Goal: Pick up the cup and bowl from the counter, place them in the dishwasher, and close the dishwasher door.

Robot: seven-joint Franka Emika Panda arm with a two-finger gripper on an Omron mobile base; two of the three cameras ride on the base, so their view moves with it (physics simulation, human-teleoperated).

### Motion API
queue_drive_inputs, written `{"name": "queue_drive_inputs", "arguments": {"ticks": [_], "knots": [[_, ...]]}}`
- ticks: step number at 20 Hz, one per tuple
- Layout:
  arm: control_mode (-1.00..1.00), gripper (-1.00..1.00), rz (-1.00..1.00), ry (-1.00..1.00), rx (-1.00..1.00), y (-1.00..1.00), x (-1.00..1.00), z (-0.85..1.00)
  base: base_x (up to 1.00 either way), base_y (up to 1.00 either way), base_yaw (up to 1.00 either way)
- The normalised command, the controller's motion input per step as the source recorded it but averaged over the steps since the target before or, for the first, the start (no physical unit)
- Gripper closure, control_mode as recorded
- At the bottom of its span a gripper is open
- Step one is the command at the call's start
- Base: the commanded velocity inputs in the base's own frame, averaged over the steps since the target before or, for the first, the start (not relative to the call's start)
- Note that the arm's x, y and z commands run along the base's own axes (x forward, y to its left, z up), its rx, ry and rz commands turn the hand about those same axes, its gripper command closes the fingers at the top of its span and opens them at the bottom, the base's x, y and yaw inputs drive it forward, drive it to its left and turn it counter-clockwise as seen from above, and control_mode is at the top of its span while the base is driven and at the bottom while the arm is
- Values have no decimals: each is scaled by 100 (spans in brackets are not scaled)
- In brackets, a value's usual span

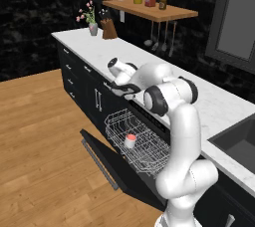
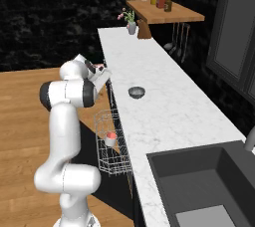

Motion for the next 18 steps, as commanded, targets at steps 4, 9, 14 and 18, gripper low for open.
{"name": "queue_drive_inputs", "arguments": {"ticks": [4,9,14,18], "knots": [[-100,-100,0,16,0,-100,0,0,0,0,0],[-100,-100,0,13,6,-75,13,0,0,0,0],[-100,-100,0,4,3,-31,24,-23,0,0,0],[-100,-100,0,0,0,-1,27,-42,0,0,0]]}}
